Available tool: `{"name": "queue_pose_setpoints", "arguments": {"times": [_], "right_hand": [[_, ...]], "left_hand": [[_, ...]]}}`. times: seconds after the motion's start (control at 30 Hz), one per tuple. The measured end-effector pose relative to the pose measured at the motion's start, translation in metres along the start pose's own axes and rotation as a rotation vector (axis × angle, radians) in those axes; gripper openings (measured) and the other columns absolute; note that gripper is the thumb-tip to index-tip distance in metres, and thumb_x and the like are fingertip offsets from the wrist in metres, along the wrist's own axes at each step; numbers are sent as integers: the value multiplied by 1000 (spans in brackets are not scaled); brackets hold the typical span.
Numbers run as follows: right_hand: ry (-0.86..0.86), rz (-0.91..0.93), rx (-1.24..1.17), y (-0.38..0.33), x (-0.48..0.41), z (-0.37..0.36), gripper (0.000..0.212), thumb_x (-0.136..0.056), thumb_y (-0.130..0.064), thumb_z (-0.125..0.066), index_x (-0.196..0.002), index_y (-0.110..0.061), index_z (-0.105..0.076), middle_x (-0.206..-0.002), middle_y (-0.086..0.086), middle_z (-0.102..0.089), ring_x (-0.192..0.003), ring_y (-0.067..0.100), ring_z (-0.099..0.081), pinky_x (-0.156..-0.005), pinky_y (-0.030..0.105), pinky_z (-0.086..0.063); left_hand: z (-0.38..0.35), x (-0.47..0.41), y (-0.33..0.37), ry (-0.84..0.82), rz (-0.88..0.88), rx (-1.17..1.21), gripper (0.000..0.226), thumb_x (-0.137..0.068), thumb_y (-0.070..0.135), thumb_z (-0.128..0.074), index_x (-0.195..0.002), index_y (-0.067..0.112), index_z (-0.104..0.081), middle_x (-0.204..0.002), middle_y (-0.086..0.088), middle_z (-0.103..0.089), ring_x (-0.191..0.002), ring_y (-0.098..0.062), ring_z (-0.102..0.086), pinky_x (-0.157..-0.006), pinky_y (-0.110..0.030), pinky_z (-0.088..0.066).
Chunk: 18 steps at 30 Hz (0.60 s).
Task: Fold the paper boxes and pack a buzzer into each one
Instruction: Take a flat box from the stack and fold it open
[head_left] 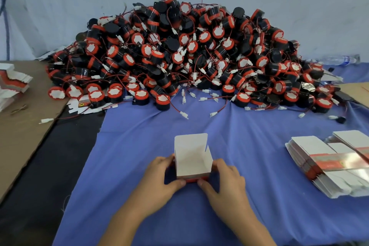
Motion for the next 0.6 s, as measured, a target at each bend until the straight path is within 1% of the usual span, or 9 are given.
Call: {"name": "queue_pose_setpoints", "arguments": {"times": [0.1, 0.17, 0.2, 0.27, 0.33, 0.4, 0.5, 0.57, 0.6], "right_hand": [[-22, 26, -17, 9, 2, -1, 37, -85, -61, -70, -116, -48, -54, -115, -35, -55, -115, -7, -44, -96, 23, -32], [50, 30, -165, 15, 3, 7, 31, -94, -56, -61, -121, -42, -58, -122, -27, -60, -117, -3, -53, -102, 29, -39], [107, 3, -283, 19, 4, 12, 29, -96, -53, -53, -120, -39, -61, -121, -21, -65, -117, 1, -58, -103, 29, -43], [202, -90, -502, 30, 7, 18, 39, -96, -57, -45, -113, -32, -70, -111, -13, -75, -110, 2, -66, -98, 20, -47], [250, -181, -595, 39, 6, 19, 44, -95, -60, -46, -105, -28, -74, -104, -11, -77, -98, 2, -70, -87, 15, -49], [237, -286, -694, 42, -4, 20, 36, -86, -53, -51, -105, -33, -73, -102, -9, -78, -89, 5, -72, -77, 20, -53], [55, -397, -715, 35, -36, 13, 41, -78, -53, -66, -117, -40, -63, -102, -14, -73, -86, 12, -70, -59, 25, -53], [-39, -402, -629, 25, -56, 8, 39, -87, -44, -72, -123, -33, -60, -103, -6, -70, -91, 18, -69, -58, 32, -56], [-56, -381, -609, 19, -63, 5, 37, -89, -37, -74, -122, -30, -61, -101, -3, -71, -91, 20, -70, -63, 36, -59]], "left_hand": [[7, 2, -10, -115, 39, 75, 65, -79, 25, -88, -130, 47, -55, -130, 15, -60, -116, 5, -59, -96, -18, -49], [27, -1, -19, -127, 124, 200, 59, -83, 27, -87, -132, 42, -57, -128, 18, -65, -113, 10, -62, -85, -14, -52], [42, -8, -22, -68, 160, 269, 45, -88, 31, -82, -127, 44, -63, -121, 21, -69, -109, 13, -63, -80, -13, -52], [74, -32, -20, 166, 176, 353, 19, -98, 33, -70, -114, 43, -72, -107, 24, -73, -98, 14, -66, -76, -12, -49], [94, -60, -19, 401, 174, 407, 18, -101, 22, -67, -114, 33, -72, -103, 17, -74, -100, 7, -67, -84, -17, -52], [97, -91, -16, 464, 196, 377, 28, -99, 15, -69, -126, 18, -67, -118, 6, -69, -110, -8, -65, -96, -28, -52], [93, -124, -16, 426, 272, 277, 31, -99, 21, -69, -129, 13, -63, -122, -2, -65, -109, -18, -62, -98, -36, -52], [79, -125, -13, 286, 306, 251, 27, -97, 37, -69, -118, 21, -65, -116, 1, -67, -102, -17, -65, -84, -32, -55], [66, -118, -12, 181, 321, 242, 29, -94, 47, -70, -114, 27, -64, -112, 4, -67, -96, -12, -66, -75, -26, -53]]}}
Point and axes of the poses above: each hand's wrist, its own x-axis away from the middle knuckle, its own z-axis out of the back of the hand, y = z × x, the point moved 9 cm from there along -x, towards the middle knuckle
